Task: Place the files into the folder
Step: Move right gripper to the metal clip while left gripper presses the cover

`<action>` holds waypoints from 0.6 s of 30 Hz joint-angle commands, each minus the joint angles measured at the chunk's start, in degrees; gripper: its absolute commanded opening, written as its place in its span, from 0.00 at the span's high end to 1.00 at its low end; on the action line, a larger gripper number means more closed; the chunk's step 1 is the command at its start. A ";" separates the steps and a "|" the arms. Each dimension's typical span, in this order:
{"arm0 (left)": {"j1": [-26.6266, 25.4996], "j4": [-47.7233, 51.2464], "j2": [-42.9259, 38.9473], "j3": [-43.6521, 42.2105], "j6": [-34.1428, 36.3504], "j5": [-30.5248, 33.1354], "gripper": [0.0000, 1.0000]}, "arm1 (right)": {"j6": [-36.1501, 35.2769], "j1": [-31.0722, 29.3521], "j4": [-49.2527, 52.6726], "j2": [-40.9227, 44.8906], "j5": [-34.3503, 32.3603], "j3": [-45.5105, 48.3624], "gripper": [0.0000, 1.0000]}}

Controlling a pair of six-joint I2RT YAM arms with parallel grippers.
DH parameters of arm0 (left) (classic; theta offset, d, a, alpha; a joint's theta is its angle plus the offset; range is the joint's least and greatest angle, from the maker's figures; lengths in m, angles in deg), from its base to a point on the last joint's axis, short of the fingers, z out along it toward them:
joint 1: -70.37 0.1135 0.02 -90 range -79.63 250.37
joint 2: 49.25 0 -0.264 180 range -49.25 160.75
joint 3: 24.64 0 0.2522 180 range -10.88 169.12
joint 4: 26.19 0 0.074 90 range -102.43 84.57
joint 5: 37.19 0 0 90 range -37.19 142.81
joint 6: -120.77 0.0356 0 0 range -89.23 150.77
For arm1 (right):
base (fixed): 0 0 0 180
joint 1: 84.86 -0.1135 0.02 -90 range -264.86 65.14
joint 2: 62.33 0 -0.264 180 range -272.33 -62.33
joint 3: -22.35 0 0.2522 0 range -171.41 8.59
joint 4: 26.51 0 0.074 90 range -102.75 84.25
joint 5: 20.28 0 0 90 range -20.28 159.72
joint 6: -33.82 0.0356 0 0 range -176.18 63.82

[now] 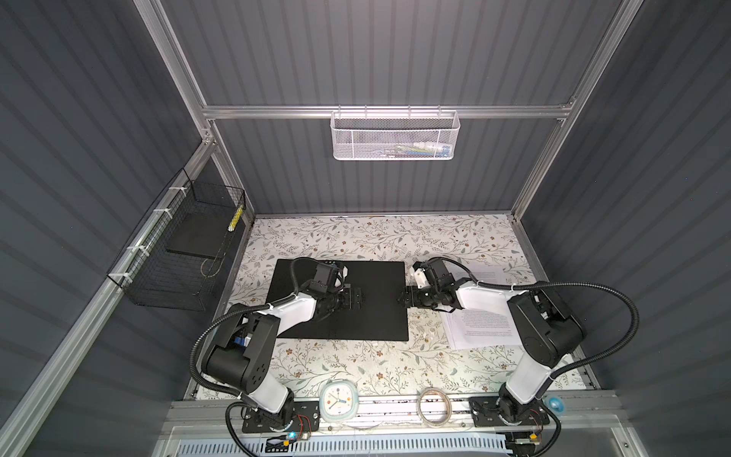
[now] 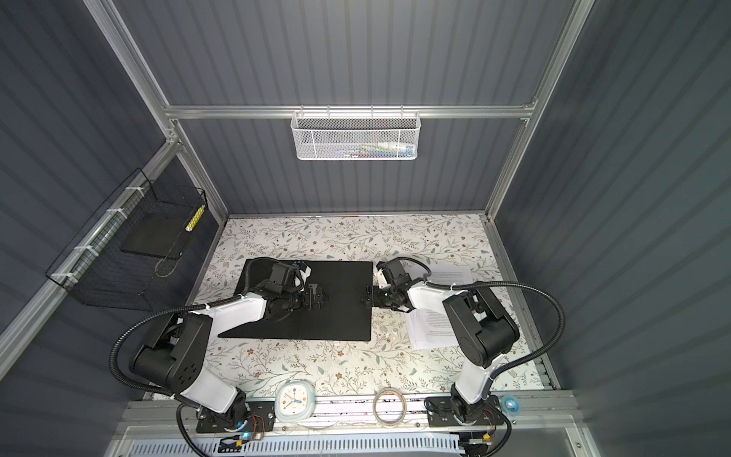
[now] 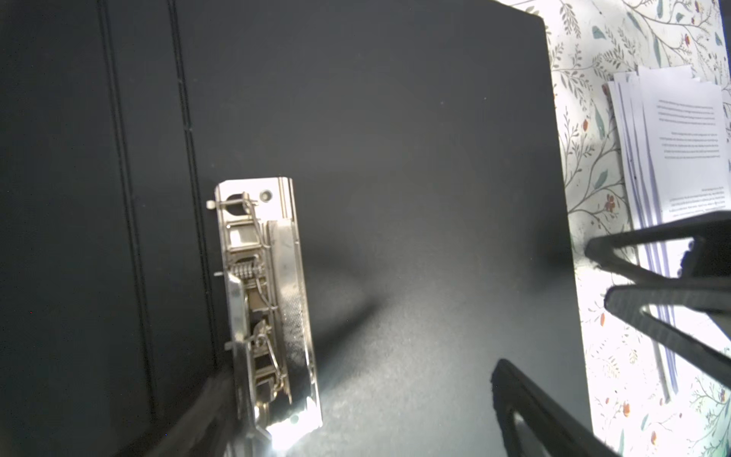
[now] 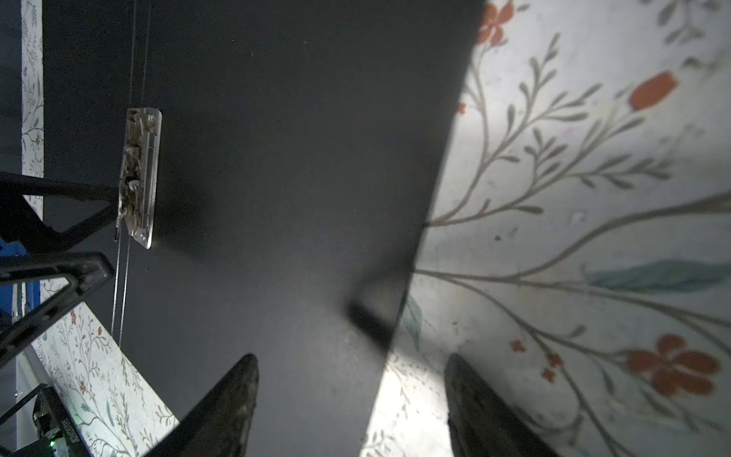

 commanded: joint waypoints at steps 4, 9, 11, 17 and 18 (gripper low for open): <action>-0.49 1.61 -0.03 -1.01 1.43 -1.93 0.01 | 0.06 0.67 0.39 -3.13 2.88 -3.27 0.26; -2.33 -0.79 -0.76 -1.75 -0.64 -4.65 0.01 | -0.16 0.81 0.52 -5.19 3.71 -5.69 0.26; -3.24 -2.77 -0.31 -2.52 -2.18 -5.05 0.01 | -0.20 0.92 0.96 -5.69 2.76 -6.88 0.26; -4.98 -7.57 1.99 -2.70 -6.18 -6.97 0.01 | 0.02 1.86 0.98 -7.00 1.51 -9.94 0.26; -5.48 -7.46 1.63 -2.45 -6.32 -6.37 0.01 | -0.13 1.91 1.12 -7.34 1.51 -10.55 0.26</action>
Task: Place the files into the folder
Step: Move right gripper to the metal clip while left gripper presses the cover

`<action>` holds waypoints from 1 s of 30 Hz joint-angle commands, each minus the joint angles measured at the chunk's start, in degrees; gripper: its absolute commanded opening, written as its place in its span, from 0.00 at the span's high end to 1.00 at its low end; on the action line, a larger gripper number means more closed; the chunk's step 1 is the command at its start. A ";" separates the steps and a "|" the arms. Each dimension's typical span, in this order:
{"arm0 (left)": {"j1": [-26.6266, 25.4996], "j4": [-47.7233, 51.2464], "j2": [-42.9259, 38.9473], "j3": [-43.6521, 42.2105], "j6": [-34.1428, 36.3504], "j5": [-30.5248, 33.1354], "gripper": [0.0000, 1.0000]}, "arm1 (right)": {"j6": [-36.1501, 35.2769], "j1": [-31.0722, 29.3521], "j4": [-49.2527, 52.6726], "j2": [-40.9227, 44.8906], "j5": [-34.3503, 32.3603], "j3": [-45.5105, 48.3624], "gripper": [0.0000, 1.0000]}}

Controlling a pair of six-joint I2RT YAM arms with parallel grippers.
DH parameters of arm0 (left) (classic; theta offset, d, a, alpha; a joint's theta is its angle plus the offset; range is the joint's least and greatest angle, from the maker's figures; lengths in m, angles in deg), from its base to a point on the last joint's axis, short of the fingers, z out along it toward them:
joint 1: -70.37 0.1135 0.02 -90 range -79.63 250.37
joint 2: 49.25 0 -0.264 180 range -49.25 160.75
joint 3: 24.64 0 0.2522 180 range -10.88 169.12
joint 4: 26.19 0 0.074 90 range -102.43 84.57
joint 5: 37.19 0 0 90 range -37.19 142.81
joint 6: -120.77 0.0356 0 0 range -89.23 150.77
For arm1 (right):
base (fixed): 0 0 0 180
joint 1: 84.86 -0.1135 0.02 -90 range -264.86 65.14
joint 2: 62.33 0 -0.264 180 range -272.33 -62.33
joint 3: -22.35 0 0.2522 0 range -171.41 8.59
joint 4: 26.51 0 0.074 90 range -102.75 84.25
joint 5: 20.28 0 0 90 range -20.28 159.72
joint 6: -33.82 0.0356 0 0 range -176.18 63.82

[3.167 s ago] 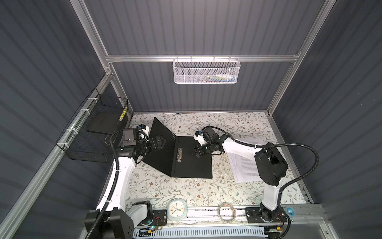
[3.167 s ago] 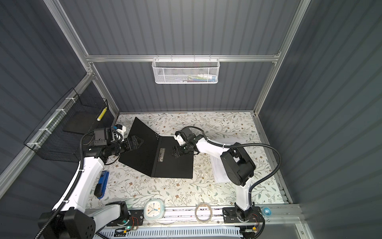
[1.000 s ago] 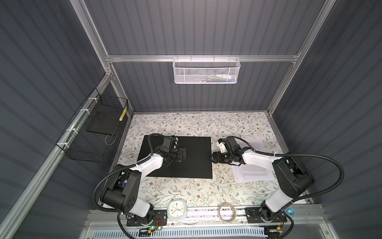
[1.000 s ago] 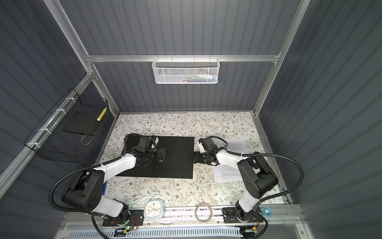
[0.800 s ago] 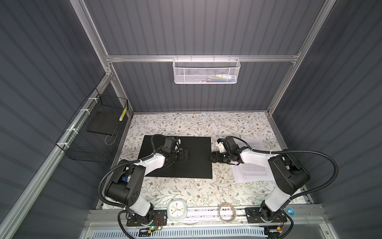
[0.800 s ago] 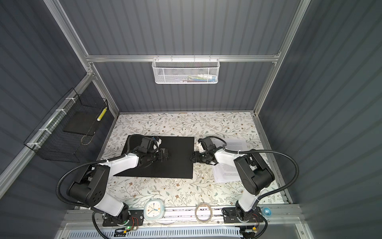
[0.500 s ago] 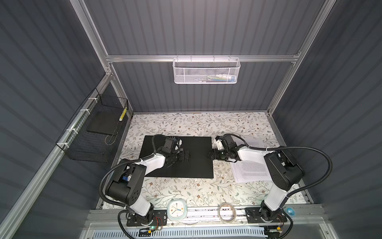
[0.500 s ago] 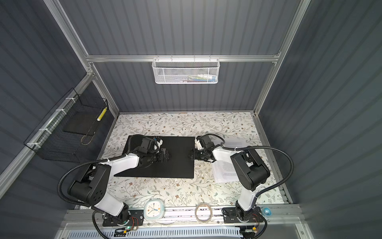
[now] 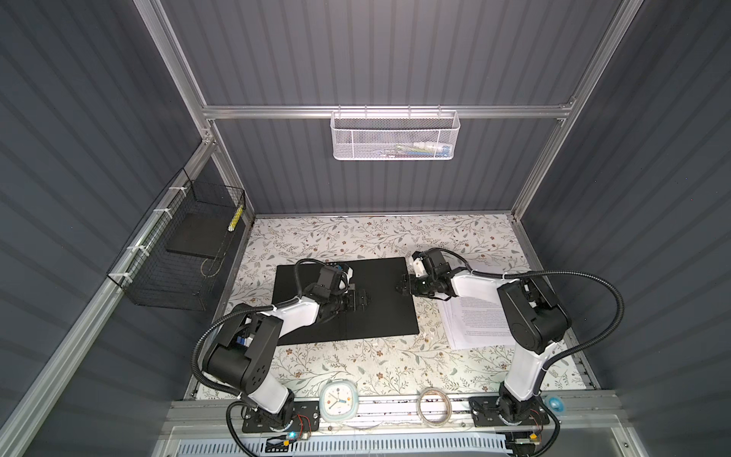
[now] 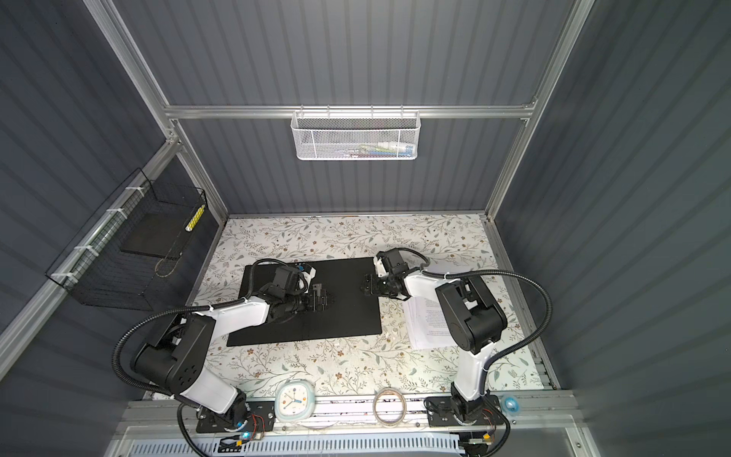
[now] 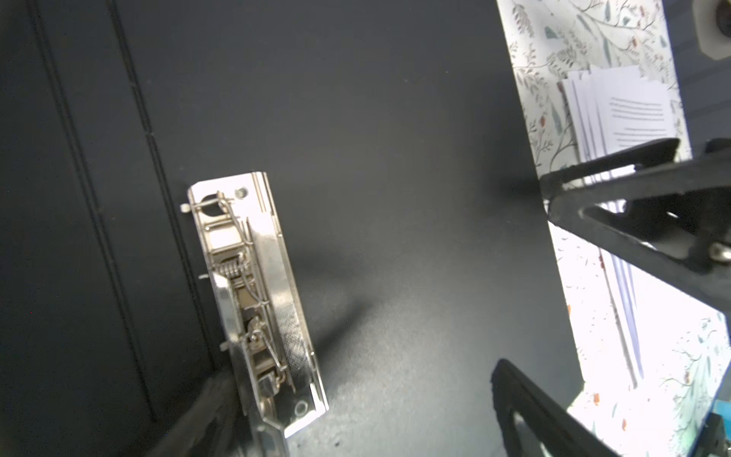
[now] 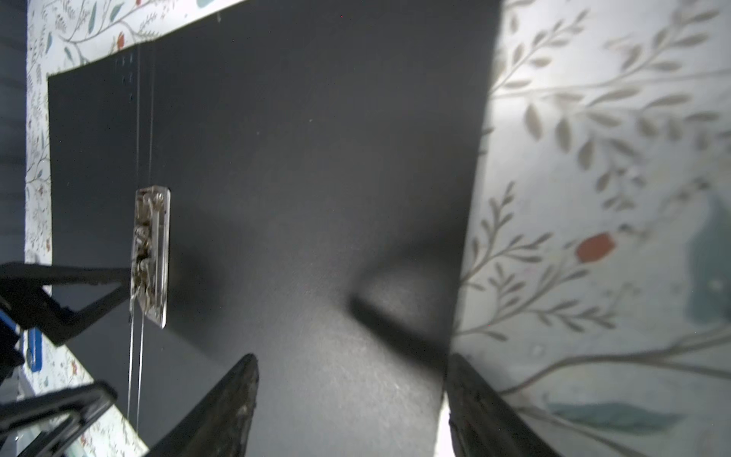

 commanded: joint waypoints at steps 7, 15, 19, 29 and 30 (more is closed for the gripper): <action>-4.23 0.20 -1.15 0.64 -3.11 -4.09 0.01 | -0.68 0.15 2.64 -0.27 -1.20 -3.91 0.26; -4.37 15.10 -3.88 7.80 0.05 8.40 0.01 | -4.66 0.74 9.17 4.07 -6.09 -6.02 0.25; -4.00 21.77 -5.64 11.68 0.49 14.84 0.01 | -7.10 1.16 12.85 5.32 -8.15 -7.59 0.25; 12.15 22.90 -9.82 7.65 2.30 14.34 0.13 | -9.12 -4.28 13.39 7.73 0.21 -8.45 0.34; 13.26 22.54 -9.48 7.38 2.92 14.15 0.17 | -9.41 -5.73 13.35 7.41 0.42 -8.74 0.36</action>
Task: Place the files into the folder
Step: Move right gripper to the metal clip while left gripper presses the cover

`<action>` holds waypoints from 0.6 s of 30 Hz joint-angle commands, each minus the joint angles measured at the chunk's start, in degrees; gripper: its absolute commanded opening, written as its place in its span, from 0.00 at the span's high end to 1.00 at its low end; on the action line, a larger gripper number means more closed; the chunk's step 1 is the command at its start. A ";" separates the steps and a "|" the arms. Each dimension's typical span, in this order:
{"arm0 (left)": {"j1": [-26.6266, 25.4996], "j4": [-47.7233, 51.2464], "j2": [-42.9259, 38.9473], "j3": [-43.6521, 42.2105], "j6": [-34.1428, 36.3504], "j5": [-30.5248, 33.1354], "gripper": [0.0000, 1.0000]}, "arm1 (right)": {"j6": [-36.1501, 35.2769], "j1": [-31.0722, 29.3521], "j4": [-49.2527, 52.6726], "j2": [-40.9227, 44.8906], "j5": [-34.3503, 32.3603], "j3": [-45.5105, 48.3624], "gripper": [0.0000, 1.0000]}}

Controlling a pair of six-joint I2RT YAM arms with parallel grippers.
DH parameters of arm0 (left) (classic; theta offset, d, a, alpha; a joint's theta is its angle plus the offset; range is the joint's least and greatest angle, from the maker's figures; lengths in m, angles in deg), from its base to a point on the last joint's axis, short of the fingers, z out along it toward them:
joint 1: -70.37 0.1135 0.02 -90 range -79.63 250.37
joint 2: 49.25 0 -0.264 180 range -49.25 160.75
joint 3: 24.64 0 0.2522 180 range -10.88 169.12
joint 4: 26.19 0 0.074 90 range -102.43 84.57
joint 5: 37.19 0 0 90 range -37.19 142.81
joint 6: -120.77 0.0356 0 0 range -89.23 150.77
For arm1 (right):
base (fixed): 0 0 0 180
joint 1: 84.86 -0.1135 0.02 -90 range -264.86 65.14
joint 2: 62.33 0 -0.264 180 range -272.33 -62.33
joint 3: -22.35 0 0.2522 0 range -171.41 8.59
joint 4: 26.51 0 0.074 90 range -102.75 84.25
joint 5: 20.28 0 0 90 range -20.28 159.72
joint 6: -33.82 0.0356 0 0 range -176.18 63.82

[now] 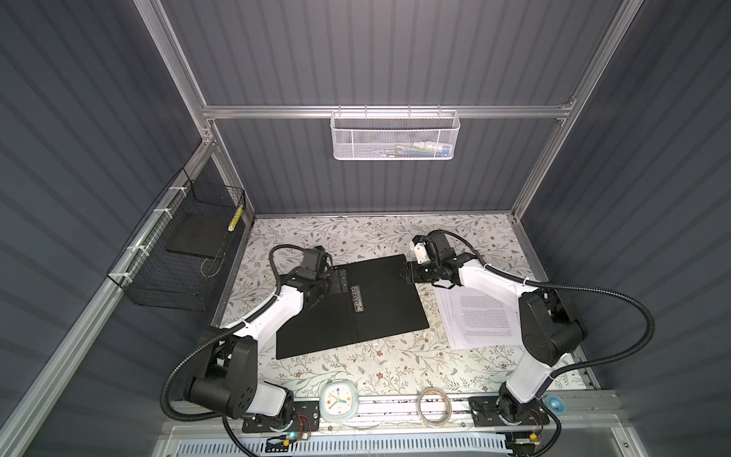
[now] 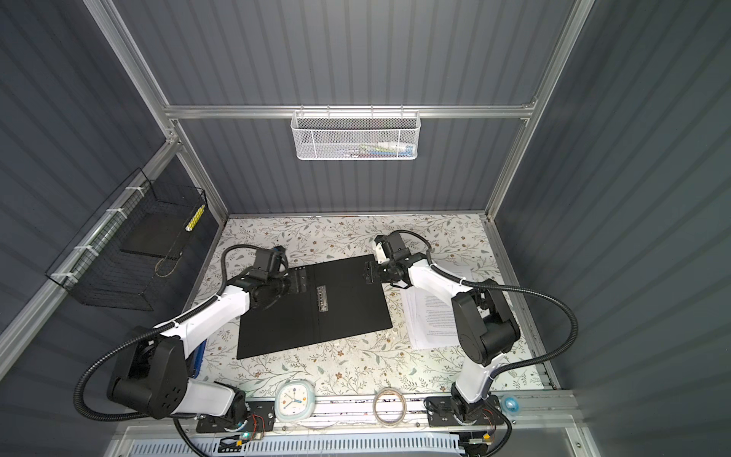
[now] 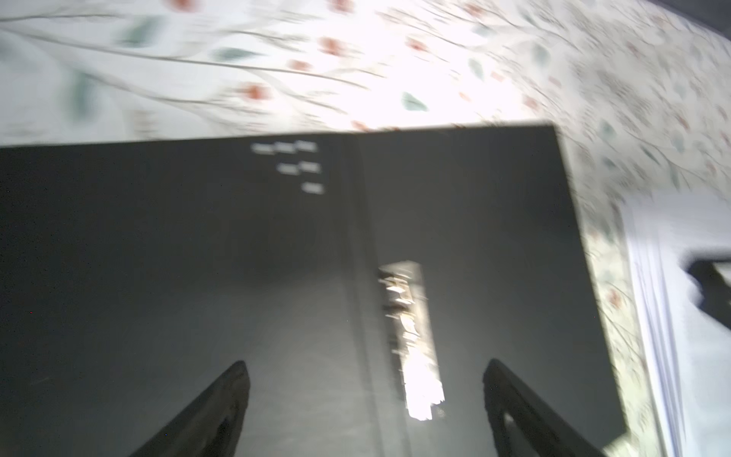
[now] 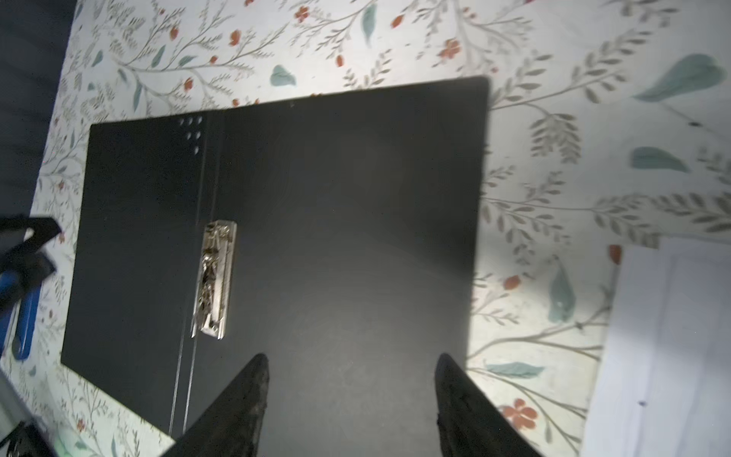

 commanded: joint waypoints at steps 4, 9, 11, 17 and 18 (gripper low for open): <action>7.30 1.66 0.92 -2.65 2.60 -1.19 0.60 | -1.10 -7.08 0.91 -1.85 3.50 -2.66 0.45; 13.69 0.03 0.53 -5.46 1.62 -1.80 0.68 | -2.68 -10.76 2.09 -6.74 5.23 -7.12 0.50; 14.40 -0.43 0.95 -5.87 1.61 -2.25 0.67 | -3.14 -11.81 3.11 -8.83 4.95 -9.00 0.51; 14.41 -7.32 3.01 -9.60 1.71 -12.07 1.00 | -4.17 -13.65 3.93 -13.27 5.36 -12.70 0.59; 14.40 -8.43 3.32 -10.06 1.77 -13.24 1.00 | -4.41 -14.06 4.08 -13.95 4.88 -13.32 0.60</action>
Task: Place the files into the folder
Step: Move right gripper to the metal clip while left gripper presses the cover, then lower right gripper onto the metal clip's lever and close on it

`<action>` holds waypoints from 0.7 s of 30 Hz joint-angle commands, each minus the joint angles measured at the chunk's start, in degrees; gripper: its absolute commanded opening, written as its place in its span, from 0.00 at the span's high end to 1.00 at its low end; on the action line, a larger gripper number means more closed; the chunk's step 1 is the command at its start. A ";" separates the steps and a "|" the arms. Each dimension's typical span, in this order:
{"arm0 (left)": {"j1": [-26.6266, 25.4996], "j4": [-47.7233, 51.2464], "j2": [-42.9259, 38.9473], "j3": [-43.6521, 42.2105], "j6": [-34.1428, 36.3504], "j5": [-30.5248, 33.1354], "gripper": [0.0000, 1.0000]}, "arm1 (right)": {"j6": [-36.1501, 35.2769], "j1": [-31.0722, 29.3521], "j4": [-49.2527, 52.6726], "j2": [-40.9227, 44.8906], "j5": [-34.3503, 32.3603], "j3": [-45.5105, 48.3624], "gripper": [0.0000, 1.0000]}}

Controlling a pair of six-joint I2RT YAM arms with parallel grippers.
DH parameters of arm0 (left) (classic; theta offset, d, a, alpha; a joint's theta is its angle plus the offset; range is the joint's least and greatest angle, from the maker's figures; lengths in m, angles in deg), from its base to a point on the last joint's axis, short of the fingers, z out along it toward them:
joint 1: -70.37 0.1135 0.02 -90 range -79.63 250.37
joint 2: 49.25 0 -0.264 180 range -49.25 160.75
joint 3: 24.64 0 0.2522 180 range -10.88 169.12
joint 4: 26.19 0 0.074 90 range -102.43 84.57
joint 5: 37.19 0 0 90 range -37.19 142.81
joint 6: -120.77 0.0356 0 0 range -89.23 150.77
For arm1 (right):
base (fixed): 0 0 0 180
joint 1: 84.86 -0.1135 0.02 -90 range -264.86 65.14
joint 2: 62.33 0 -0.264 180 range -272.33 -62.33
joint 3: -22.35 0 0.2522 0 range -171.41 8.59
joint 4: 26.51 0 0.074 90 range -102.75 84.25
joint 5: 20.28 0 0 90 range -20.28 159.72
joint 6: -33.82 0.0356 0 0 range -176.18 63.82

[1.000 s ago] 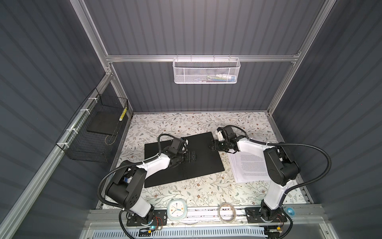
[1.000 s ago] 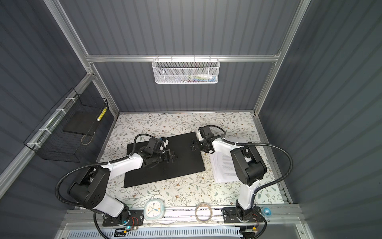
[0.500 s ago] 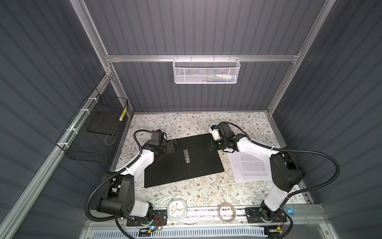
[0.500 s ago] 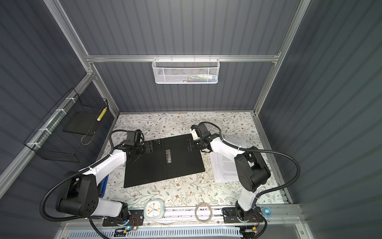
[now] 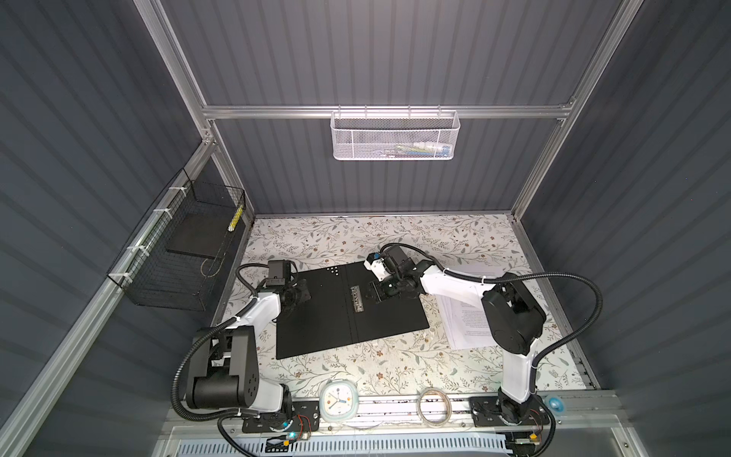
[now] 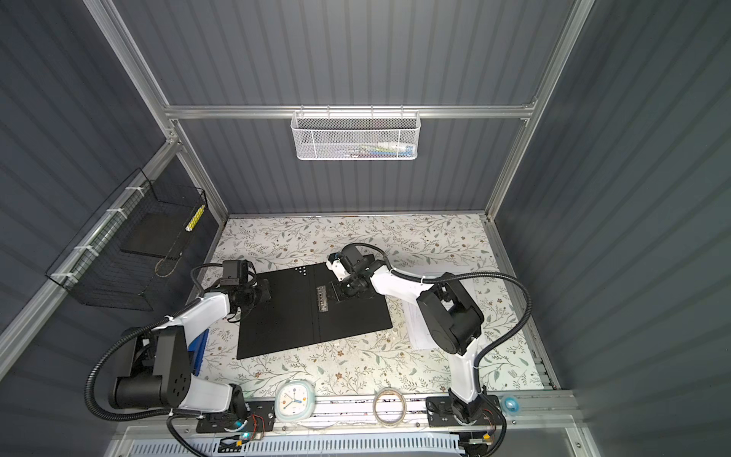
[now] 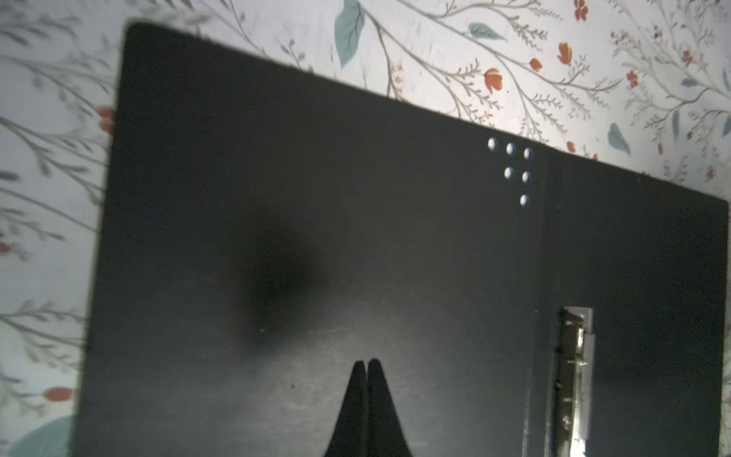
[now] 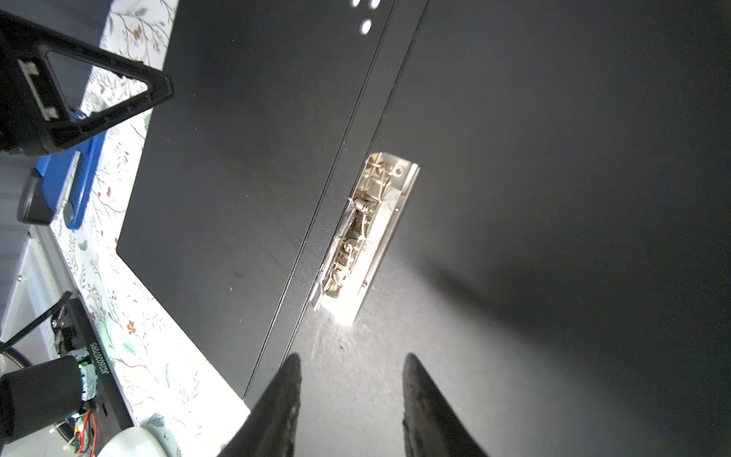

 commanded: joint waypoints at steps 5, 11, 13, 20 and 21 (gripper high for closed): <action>-0.30 -7.67 1.31 -4.23 1.93 -8.45 1.00 | -2.08 -1.91 3.11 -4.52 0.01 -5.58 0.62; -0.28 -8.81 1.19 -5.45 3.36 -8.23 1.00 | -2.08 -2.50 4.29 -7.64 -0.08 -8.76 0.66; -0.28 -9.42 1.23 -5.69 3.15 -8.93 1.00 | -2.51 -2.72 4.75 -8.51 -2.04 -9.84 0.67; -0.28 -8.98 1.07 -6.78 0.93 -10.28 1.00 | -3.37 -3.77 7.33 -10.95 -1.80 -12.42 0.70; -0.28 -9.26 0.91 -7.27 0.13 -10.29 1.00 | -3.44 -3.93 7.40 -11.20 -1.67 -12.56 0.71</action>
